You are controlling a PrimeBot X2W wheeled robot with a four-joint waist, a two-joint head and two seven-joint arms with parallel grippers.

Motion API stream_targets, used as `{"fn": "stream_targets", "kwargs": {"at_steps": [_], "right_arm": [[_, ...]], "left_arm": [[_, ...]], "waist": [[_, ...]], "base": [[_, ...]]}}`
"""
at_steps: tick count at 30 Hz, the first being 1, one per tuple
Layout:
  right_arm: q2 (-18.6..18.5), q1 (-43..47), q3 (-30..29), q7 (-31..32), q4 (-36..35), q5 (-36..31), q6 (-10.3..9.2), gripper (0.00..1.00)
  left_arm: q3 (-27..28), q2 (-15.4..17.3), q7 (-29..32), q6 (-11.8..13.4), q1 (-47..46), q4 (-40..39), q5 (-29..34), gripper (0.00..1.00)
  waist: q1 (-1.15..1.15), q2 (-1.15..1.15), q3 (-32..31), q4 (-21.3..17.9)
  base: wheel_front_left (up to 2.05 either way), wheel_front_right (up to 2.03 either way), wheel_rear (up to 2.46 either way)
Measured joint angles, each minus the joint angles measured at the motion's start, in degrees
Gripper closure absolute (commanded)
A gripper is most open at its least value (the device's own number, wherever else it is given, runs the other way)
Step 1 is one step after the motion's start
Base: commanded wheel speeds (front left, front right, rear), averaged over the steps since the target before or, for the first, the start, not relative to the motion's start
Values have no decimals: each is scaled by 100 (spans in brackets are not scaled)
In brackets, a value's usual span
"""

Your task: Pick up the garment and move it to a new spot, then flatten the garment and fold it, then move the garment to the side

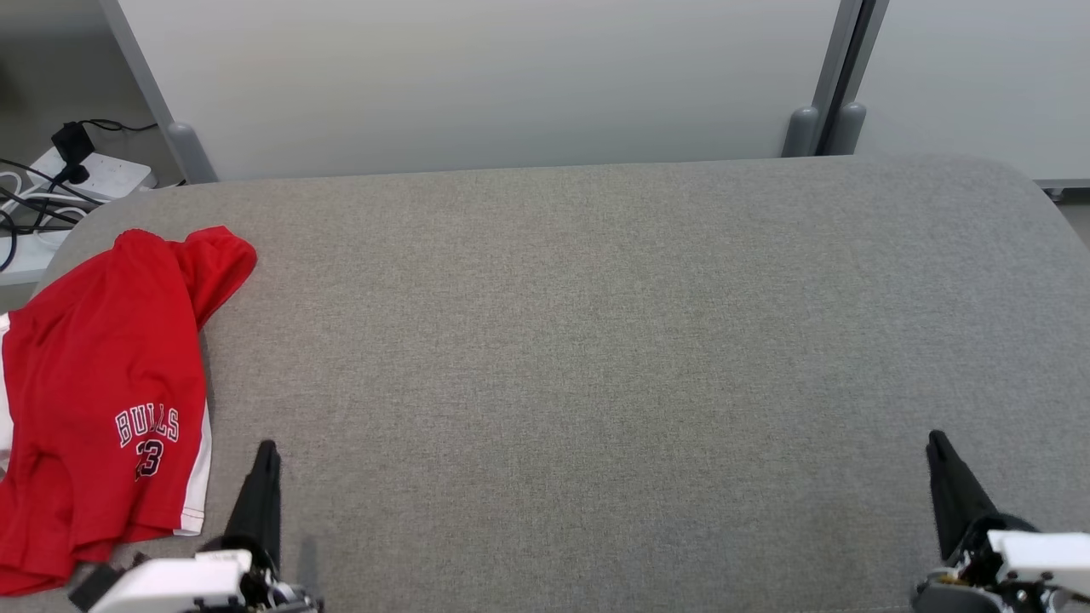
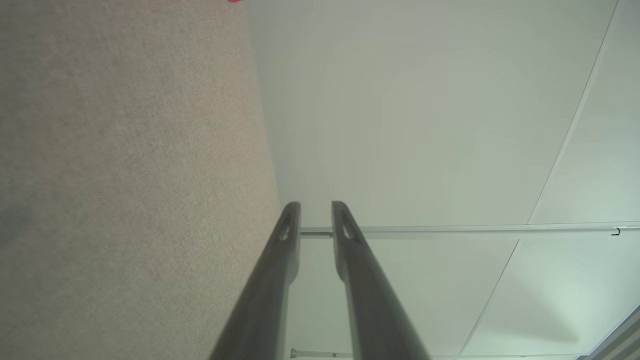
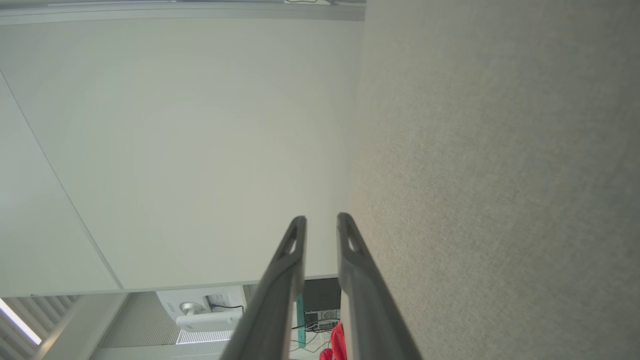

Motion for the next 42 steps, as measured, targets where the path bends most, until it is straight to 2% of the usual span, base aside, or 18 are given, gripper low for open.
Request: {"fn": "stream_targets", "kwargs": {"at_steps": [5,11,25,42], "right_arm": [[119,236,37,0,316,-1,-11,0],[131,196,79,-20,324,-24,-19,0],[-26,-172,457,-283,492,-327,-19,0],[-230,-655,826,-566,773,-1312,-19,0]], "left_arm": [[-20,-116,-2,5,314,338,0,0],[-67,-105,-63,5,300,376,18,0],[-366,-16,-333,5,-77,583,405,0],[-376,86,-621,4,-388,886,1867,0]], "waist": [[0,0,13,0],[2,0,2,-1],[2,0,29,-10],[1,0,37,-35]], "base": [[0,0,0],[0,0,0],[0,0,0],[0,0,0]]}}
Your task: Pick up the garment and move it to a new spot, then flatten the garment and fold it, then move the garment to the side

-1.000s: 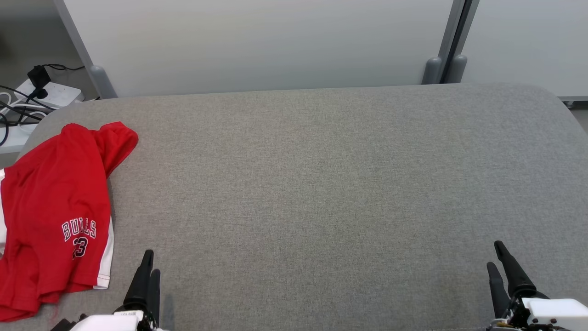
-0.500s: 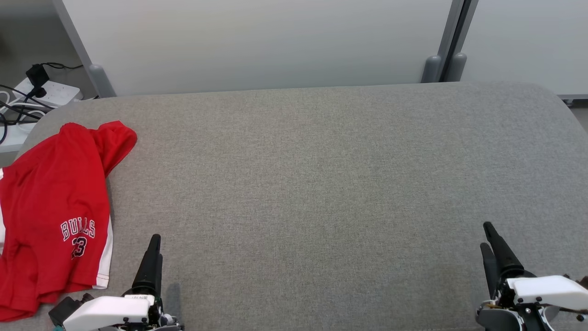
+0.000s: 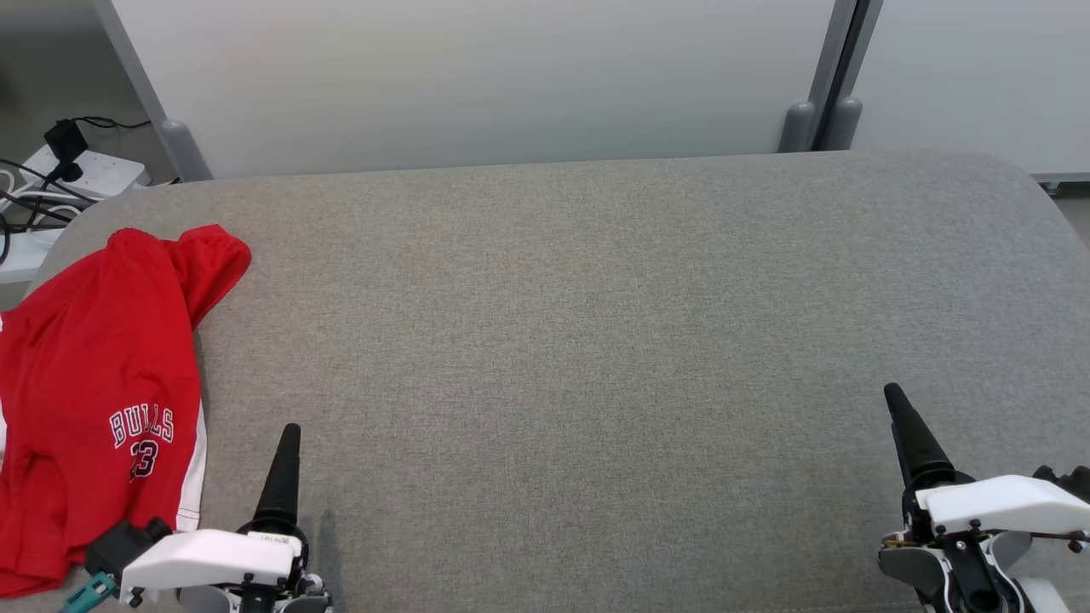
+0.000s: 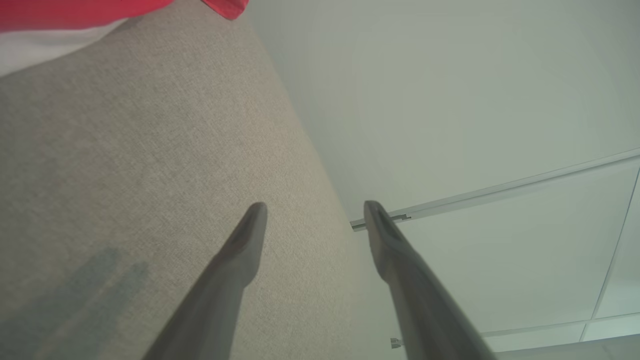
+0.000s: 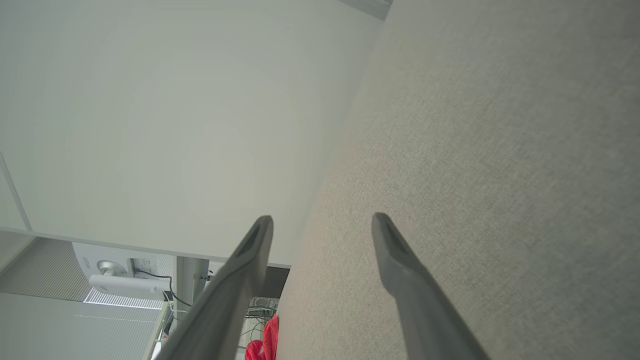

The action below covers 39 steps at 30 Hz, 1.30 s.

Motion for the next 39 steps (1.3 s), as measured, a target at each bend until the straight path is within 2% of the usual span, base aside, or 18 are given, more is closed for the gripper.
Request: {"fn": "stream_targets", "kwargs": {"at_steps": [9,39], "right_arm": [[-118,-282,266,-176,213,-798,0,0],[-291,-1123,700,-634,846,-2763,1,0]], "left_arm": [[3,9,-148,1,-241,167,992,0],[143,1,-609,-2,-929,721,3214,0]], "waist": [[0,0,2,-5],[-1,0,94,-13]], "base": [[0,0,0],[0,0,0]]}}
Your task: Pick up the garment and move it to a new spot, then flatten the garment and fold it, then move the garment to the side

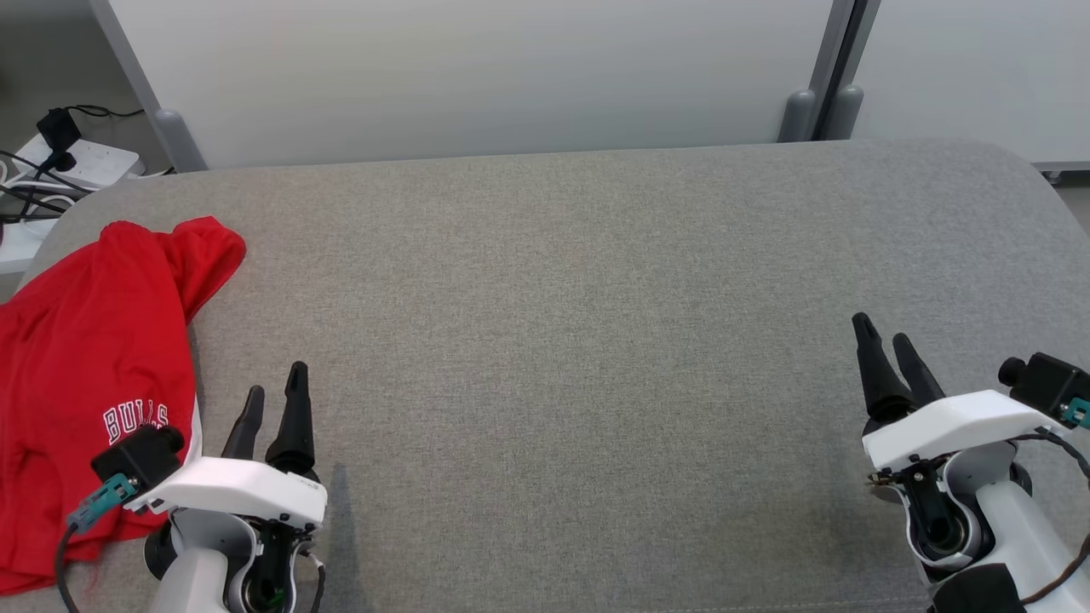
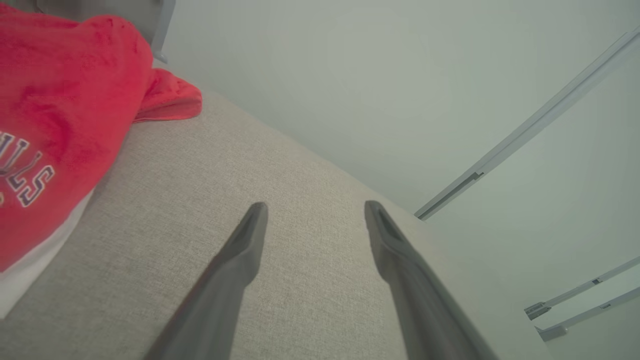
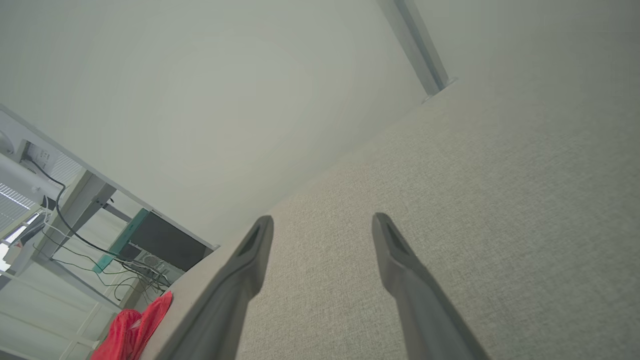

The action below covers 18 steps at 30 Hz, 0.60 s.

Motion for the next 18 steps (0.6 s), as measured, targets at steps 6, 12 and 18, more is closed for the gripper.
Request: {"fn": "stream_targets", "kwargs": {"at_steps": [6,12,18], "right_arm": [[-13,-158,43,-119,80,-382,1,0],[-47,-303,98,-196,187,-769,1,0],[-64,-486,142,-300,248,-1188,1,0]], "left_arm": [[35,3,-98,0,-129,107,452,0],[53,1,-202,-1,-283,186,903,0],[86,0,-300,-1,-410,281,1351,0]], "waist": [[0,0,17,-6],[0,0,35,4],[0,0,42,11]], "base": [[0,0,0],[0,0,0],[0,0,0]]}}
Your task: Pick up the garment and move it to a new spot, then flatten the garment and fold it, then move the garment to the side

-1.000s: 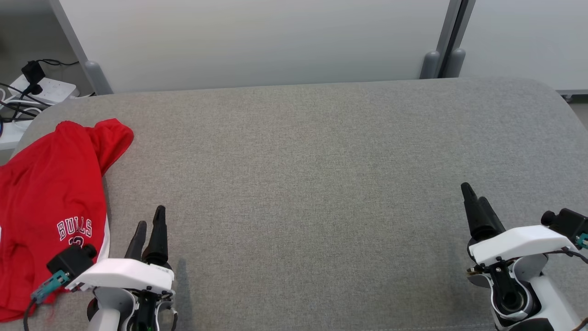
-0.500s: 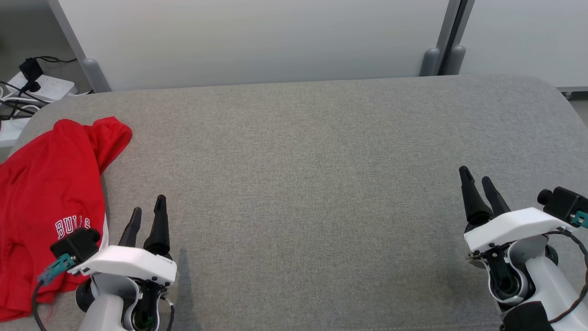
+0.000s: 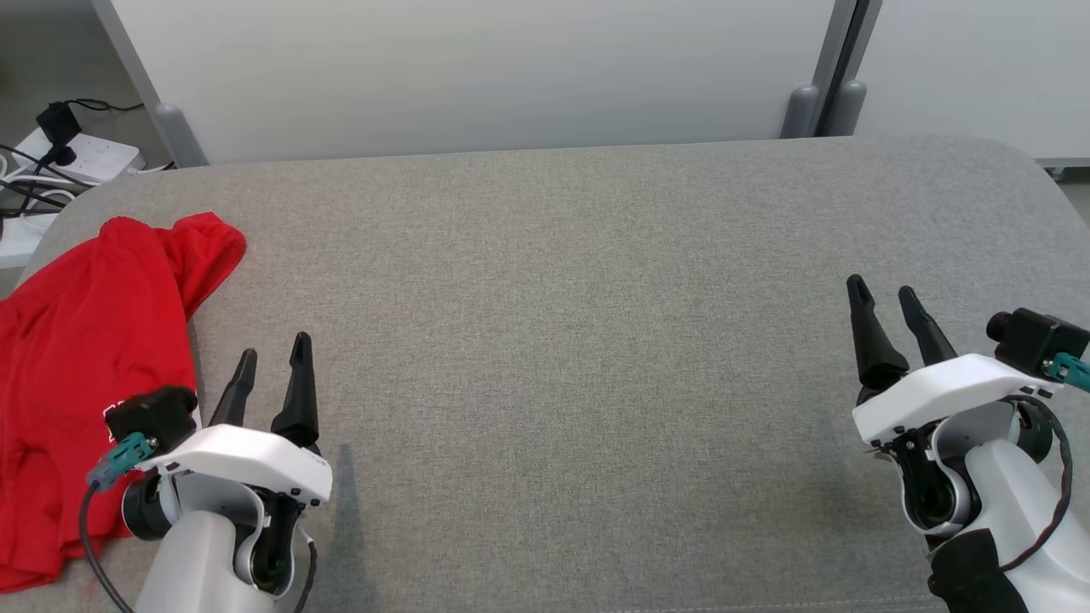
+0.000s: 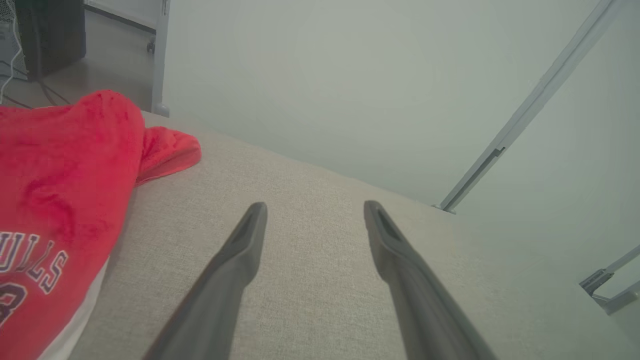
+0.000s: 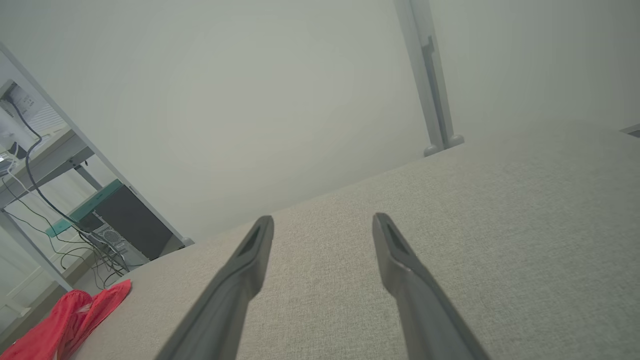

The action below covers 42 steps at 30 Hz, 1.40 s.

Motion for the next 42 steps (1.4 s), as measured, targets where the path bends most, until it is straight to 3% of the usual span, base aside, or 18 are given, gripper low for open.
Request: {"fn": "stream_targets", "kwargs": {"at_steps": [30,42], "right_arm": [[-187,-649,176,-493,546,-1839,1,0],[-181,-669,-78,-525,597,-1981,2,0]], "left_arm": [[181,-7,-503,59,-466,289,2250,0],[325,-32,-521,205,-491,281,2359,0]], "waist": [[0,0,-17,-58],[0,0,-108,-67]], "base": [[0,0,0],[0,0,0]]}}
